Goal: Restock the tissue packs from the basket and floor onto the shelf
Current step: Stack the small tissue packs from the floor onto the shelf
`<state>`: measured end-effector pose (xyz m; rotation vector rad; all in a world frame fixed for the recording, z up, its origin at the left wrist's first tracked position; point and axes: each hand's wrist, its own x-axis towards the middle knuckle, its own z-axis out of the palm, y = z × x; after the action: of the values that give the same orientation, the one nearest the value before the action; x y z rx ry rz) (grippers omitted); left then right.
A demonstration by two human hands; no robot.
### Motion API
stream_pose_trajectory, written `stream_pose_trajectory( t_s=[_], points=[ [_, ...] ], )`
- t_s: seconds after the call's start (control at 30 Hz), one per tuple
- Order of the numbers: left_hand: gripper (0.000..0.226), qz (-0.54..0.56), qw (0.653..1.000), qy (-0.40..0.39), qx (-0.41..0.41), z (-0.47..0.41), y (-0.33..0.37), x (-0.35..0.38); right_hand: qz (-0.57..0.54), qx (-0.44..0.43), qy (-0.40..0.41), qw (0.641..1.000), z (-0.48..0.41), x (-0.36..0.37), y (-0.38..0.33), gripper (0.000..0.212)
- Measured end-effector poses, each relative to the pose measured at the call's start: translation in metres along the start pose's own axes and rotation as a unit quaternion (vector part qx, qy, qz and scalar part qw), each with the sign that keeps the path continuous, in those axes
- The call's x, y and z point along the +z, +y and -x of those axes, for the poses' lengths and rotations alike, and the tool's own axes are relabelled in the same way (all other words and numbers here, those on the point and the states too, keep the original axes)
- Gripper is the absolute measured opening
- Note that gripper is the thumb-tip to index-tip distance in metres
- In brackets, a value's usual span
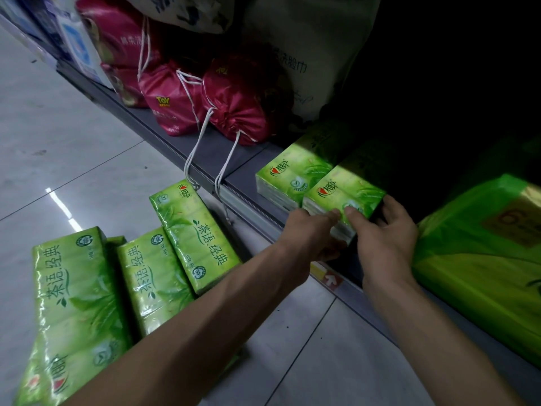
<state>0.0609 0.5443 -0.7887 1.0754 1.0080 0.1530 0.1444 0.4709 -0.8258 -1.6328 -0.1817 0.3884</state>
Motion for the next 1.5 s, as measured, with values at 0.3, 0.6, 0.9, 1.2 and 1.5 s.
stream_pose_trajectory(
  t_s=[0.3,0.6,0.9,1.2,1.5],
  points=[
    [0.016,-0.020,0.998,-0.046,-0.032,0.004,-0.012,-0.007,0.035,-0.006,0.008,0.999,0.005,0.000,0.014,0.066],
    [0.026,-0.012,0.997,-0.077,0.003,0.007,-0.016,-0.030,0.042,0.001,-0.029,0.999,0.015,-0.012,0.009,0.074],
    [0.044,-0.056,0.988,-0.055,0.136,0.028,-0.021,-0.089,0.098,-0.050,-0.084,0.990,0.064,-0.028,-0.006,0.059],
    [0.053,-0.234,0.934,0.107,0.246,0.030,-0.049,-0.165,0.187,-0.146,-0.226,0.945,0.089,0.043,-0.012,0.048],
    [0.073,-0.407,0.874,0.170,0.202,0.040,-0.067,-0.205,0.367,-0.170,-0.350,0.845,0.087,0.104,0.020,0.058]
  ],
)
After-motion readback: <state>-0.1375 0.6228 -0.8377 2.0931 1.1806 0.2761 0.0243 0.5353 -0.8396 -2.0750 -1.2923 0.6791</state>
